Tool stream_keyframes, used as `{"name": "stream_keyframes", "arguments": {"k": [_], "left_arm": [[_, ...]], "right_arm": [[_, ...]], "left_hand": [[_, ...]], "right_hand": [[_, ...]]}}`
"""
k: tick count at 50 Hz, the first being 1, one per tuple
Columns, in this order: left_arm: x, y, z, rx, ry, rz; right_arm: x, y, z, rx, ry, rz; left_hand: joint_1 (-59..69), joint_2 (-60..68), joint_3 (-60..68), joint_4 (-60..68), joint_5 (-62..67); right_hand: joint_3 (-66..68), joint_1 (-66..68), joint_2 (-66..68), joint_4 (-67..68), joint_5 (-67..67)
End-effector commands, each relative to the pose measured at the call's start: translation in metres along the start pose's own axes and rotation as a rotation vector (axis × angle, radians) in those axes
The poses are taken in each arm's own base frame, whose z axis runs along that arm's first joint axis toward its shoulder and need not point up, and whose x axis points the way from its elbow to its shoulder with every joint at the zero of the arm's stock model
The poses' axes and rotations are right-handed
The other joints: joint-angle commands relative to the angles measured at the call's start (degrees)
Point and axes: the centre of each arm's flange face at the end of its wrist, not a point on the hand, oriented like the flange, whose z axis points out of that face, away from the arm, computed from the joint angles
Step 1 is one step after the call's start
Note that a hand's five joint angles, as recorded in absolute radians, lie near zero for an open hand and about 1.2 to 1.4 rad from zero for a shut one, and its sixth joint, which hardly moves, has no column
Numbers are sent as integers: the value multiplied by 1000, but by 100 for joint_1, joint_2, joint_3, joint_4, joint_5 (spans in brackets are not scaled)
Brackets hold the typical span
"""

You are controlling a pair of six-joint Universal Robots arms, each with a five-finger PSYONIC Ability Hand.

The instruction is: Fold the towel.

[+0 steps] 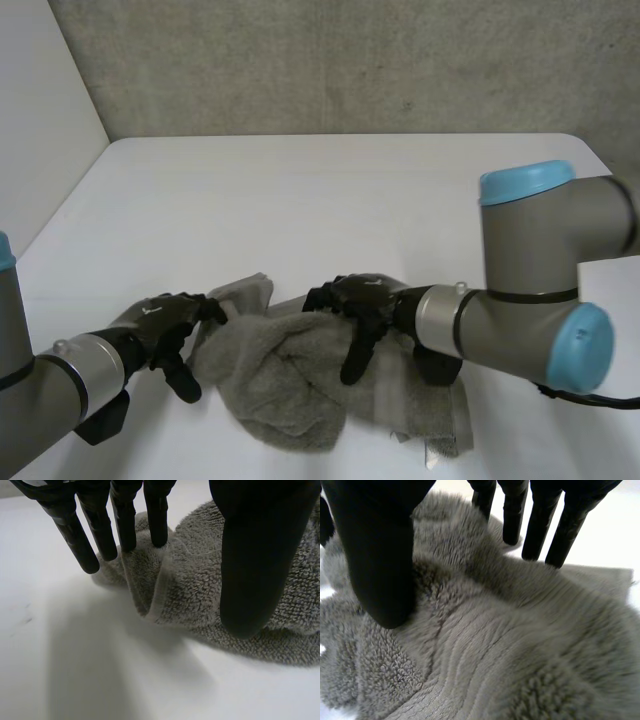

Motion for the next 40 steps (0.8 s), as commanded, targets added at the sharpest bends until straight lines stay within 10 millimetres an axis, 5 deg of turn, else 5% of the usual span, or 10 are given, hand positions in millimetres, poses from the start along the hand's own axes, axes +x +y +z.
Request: {"name": "stream_keyframes", "arguments": {"k": [1, 4, 6, 10, 15, 18, 20, 23, 29, 40], "left_arm": [[3, 10, 15, 47, 45, 21], [2, 9, 20, 59, 44, 27], [-3, -1, 30, 117, 30, 41], [-7, -27, 39, 228, 3, 70], [2, -89, 38, 454, -4, 128], [22, -144, 24, 685, -3, 175], [34, -195, -6, 934, -46, 178], [41, -216, -28, 1073, -75, 172], [46, -196, -19, 1020, -62, 172], [67, -56, 43, 559, 33, 193]], "right_arm": [[4, 6, 18, -15, 61, -30], [8, -7, 18, 51, 112, -59], [10, -17, 16, 105, 133, -81], [8, -46, 5, 251, 167, -149], [-4, -118, -29, 644, 224, -384], [-9, -136, -41, 767, 247, -444], [-18, -161, -64, 994, 296, -534], [-24, -170, -76, 1103, 318, -588], [-20, -151, -66, 949, 307, -577], [8, -45, -7, 278, 264, -654]], "left_hand": [[1865, 1866, 1867, 1864, 1868], [2949, 2950, 2951, 2948, 2952], [5865, 5866, 5867, 5864, 5868], [5874, 5875, 5875, 5873, 5877], [5874, 5875, 5875, 5873, 5877], [5874, 5875, 5875, 5873, 5877], [5874, 5875, 5875, 5873, 5877], [5874, 5875, 5875, 5873, 5877], [5874, 5875, 5875, 5873, 5877], [5874, 5875, 5875, 5873, 5877]], "right_hand": [[3390, 3004, 3443, 3390, 3459], [5890, 5504, 5943, 5890, 5959], [5901, 5515, 5953, 5900, 5970], [5901, 5515, 5953, 5900, 5970], [5901, 5515, 5953, 5900, 5970], [5901, 5515, 5953, 5900, 5970], [5901, 5515, 5953, 5900, 5970], [5901, 5515, 5953, 5900, 5970], [5901, 5515, 5953, 5900, 5970], [5901, 5515, 5953, 5900, 5970]]}}
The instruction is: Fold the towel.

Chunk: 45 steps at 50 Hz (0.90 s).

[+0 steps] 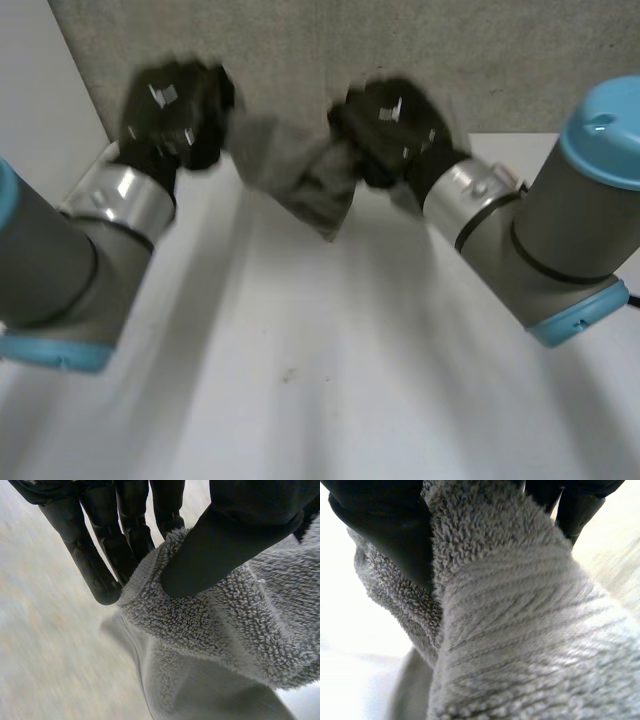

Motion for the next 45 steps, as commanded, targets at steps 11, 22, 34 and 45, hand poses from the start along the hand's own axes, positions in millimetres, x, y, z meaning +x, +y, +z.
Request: {"name": "stream_keyframes", "arguments": {"k": [11, 22, 34, 45], "left_arm": [[69, 106, -90, -447, 251, 107], [69, 95, -99, -446, 259, 114], [65, 93, -109, -473, 254, 117], [64, 92, -117, -484, 255, 119]], "right_arm": [[-34, 105, -57, -651, -264, -41], [15, 66, -60, -554, -73, 142], [57, 71, -51, -568, -14, 207], [84, 106, -43, -685, -77, 358]], "left_hand": [[1395, 1034, 1047, 1027, 1120], [1395, 1034, 1047, 1027, 1120], [1395, 1034, 1047, 1027, 1120], [1395, 1034, 1047, 1027, 1120]], "right_hand": [[-2558, -3334, -2454, -2629, -2215], [-3887, -4663, -3783, -3957, -3544], [-4308, -5084, -4204, -4378, -3964], [-4274, -5050, -4170, -4344, -3931]]}}
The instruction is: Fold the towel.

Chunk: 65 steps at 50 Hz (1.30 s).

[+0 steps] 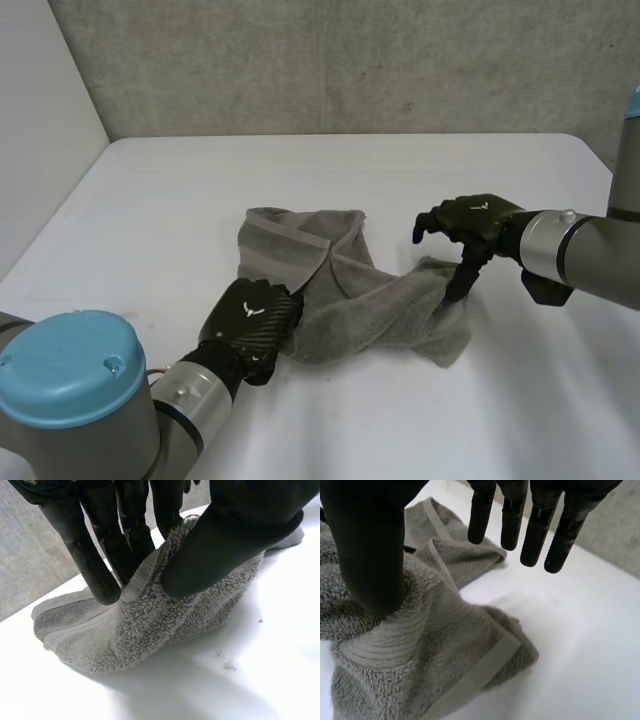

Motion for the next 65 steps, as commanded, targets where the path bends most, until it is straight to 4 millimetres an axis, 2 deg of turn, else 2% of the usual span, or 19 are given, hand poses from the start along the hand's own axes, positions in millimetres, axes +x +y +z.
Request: {"name": "stream_keyframes", "arguments": {"k": [1, 8, 13, 18, 20, 29, 38, 42, 47, 51, 53, 56, 62, 64, 65], "left_arm": [[0, 1, -4, -3, -2, 0], [-4, 2, -5, -7, -13, -4], [-10, 2, -2, -10, -34, -10], [-22, 2, 3, -10, -68, -20], [-28, 1, 6, -9, -85, -23], [-33, -1, 8, -3, -100, -26], [-33, 7, 3, -31, -101, -30], [-32, 8, -1, -32, -101, -31], [-32, 9, -1, -39, -100, -32], [-35, 9, 0, -35, -111, -34], [-41, 6, 3, -24, -127, -37], [-45, 4, 5, -20, -137, -39], [-53, -4, 15, 7, -154, -40], [-54, -3, 21, 7, -154, -40], [-54, -3, 21, 7, -154, -40]], "right_arm": [[20, 10, 14, -76, -78, 89], [29, 11, 19, -98, -118, 127], [36, 3, 12, -87, -140, 135], [35, -7, -5, -80, -153, 52], [33, -11, -16, -73, -139, -45], [35, -13, -16, -73, -120, -90], [25, 6, 8, -114, -172, -22], [13, 10, 29, -71, -183, 17], [8, 16, 44, -33, -180, 53], [-1, 19, 49, -29, -197, 58], [-14, 24, 53, -45, -228, 50], [-24, 30, 54, -66, -251, 46], [-30, 35, 54, -84, -268, 43], [-30, 35, 54, -82, -266, 43], [-30, 35, 54, -82, -266, 43]], "left_hand": [[1395, 1031, 1046, 1026, 1124], [1395, 1031, 1046, 1026, 1124], [1395, 1031, 1046, 1026, 1124], [1395, 1031, 1046, 1026, 1124], [1395, 1031, 1046, 1026, 1124], [1395, 1031, 1046, 1026, 1124], [1395, 1031, 1046, 1026, 1124], [1395, 1031, 1046, 1026, 1124], [1395, 1031, 1046, 1026, 1124], [1395, 1031, 1046, 1026, 1124], [1395, 1031, 1046, 1026, 1124], [1395, 1031, 1046, 1026, 1124], [1395, 1031, 1046, 1026, 1124], [1395, 1031, 1046, 1026, 1124], [1395, 1031, 1046, 1026, 1124]], "right_hand": [[44, -120, -39, 89, 164], [-106, -270, -189, -62, 14], [-258, -423, -342, -214, -139], [-208, -372, -291, -164, -88], [-158, -322, -241, -113, -38], [-73, -238, -157, -29, 46], [414, 250, 331, 459, 534], [733, 569, 650, 778, 853], [784, 620, 701, 829, 904], [1003, 839, 920, 1048, 1123], [1053, 889, 970, 1098, 1173], [1271, 1107, 1188, 1315, 1391], [1996, 1831, 1912, 2040, 2115], [2999, 2835, 2916, 3043, 3119], [3005, 2840, 2921, 3049, 3125]]}}
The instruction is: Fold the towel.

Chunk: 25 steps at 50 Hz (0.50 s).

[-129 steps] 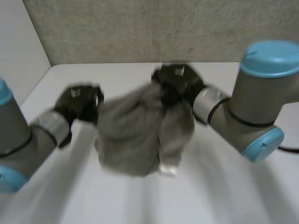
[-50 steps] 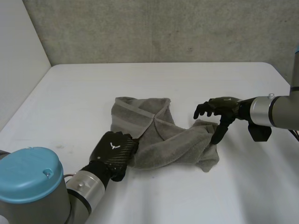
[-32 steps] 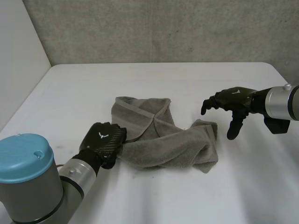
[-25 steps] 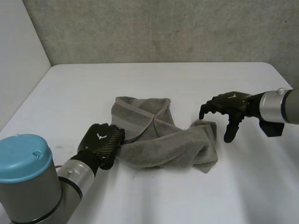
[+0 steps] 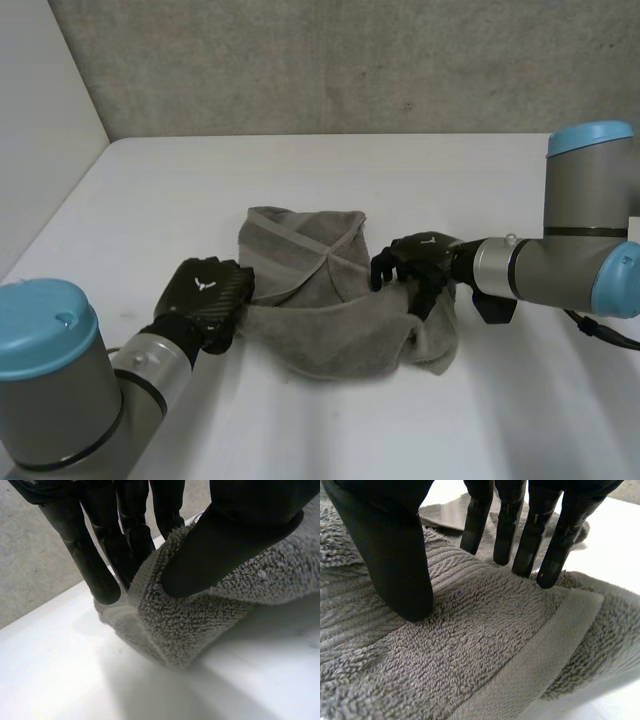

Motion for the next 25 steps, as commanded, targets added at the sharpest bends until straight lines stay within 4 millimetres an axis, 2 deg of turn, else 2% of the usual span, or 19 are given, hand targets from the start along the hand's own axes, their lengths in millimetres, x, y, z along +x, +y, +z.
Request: {"name": "stream_keyframes", "arguments": {"k": [1, 2, 3, 4, 8, 10, 11, 12, 13, 15, 16, 18, 19, 20, 21, 22, 23, 24, 25], "left_arm": [[-4, -5, 16, 15, -11, 0], [-4, -5, 16, 15, -11, 0], [-4, -4, 21, 14, -11, 0], [-5, -6, 26, 21, -12, 8], [-7, -12, 38, 44, -17, 50], [-11, -30, 54, 106, -37, 125], [-11, -30, 54, 106, -37, 125], [-15, -46, 63, 159, -53, 165], [-15, -47, 63, 159, -53, 166], [-27, -95, 76, 306, -110, 221], [-27, -96, 76, 307, -110, 221], [-42, -159, 79, 494, -183, 229], [-42, -159, 79, 495, -183, 229], [-49, -191, 75, 590, -219, 227], [-49, -192, 75, 591, -219, 227], [-57, -220, 69, 681, -258, 221], [-59, -243, 61, 752, -288, 205], [-59, -243, 61, 753, -288, 204], [-63, -256, 55, 790, -316, 180]], "right_arm": [[-5, 2, 0, -12, -9, -8], [-4, 0, -1, -4, -5, -12], [-4, 0, -1, -4, -5, -12], [-3, -2, -1, 3, 4, -19], [4, -17, -5, 53, 61, -63], [10, -35, -11, 118, 129, -121], [10, -35, -11, 118, 130, -122], [15, -48, -15, 169, 169, -161], [15, -48, -15, 170, 169, -161], [23, -85, -28, 315, 262, -245], [23, -85, -28, 316, 262, -245], [30, -132, -51, 539, 405, -356], [30, -132, -51, 540, 406, -357], [32, -155, -66, 669, 482, -410], [32, -173, -82, 789, 544, -457], [32, -173, -82, 790, 544, -457], [29, -184, -95, 884, 588, -487], [29, -184, -95, 885, 589, -487], [25, -191, -104, 955, 612, -510]], "left_hand": [[1395, 1031, 1046, 1025, 1124], [1395, 1031, 1046, 1025, 1124], [1395, 1031, 1046, 1025, 1124], [1395, 1031, 1046, 1025, 1124], [1395, 1031, 1046, 1025, 1124], [1395, 1031, 1046, 1025, 1124], [1395, 1031, 1046, 1025, 1124], [1395, 1031, 1046, 1025, 1124], [1395, 1031, 1046, 1025, 1124], [1395, 1031, 1046, 1025, 1124], [1395, 1031, 1046, 1025, 1124], [1395, 1031, 1046, 1025, 1124], [1395, 1031, 1046, 1025, 1124], [1395, 1031, 1046, 1025, 1124], [1395, 1031, 1046, 1025, 1124], [1395, 1031, 1046, 1025, 1124], [1395, 1031, 1046, 1025, 1124], [1395, 1031, 1046, 1025, 1124], [1395, 1031, 1046, 1025, 1124]], "right_hand": [[2642, 2117, 2670, 2659, 2798], [3682, 3157, 3710, 3699, 3837], [3692, 3167, 3720, 3709, 3848], [4503, 3977, 4530, 4519, 4658], [4511, 3985, 4538, 4527, 4666], [4511, 3985, 4538, 4527, 4666], [4511, 3985, 4538, 4527, 4666], [4511, 3985, 4538, 4527, 4666], [4511, 3985, 4538, 4527, 4666], [4511, 3985, 4538, 4527, 4666], [4511, 3985, 4538, 4527, 4666], [4511, 3985, 4538, 4527, 4666], [4511, 3985, 4538, 4527, 4666], [4511, 3985, 4538, 4527, 4666], [4511, 3985, 4538, 4527, 4666], [4511, 3985, 4538, 4527, 4666], [4511, 3985, 4538, 4527, 4666], [4511, 3985, 4538, 4527, 4666], [4511, 3985, 4538, 4527, 4666]]}}
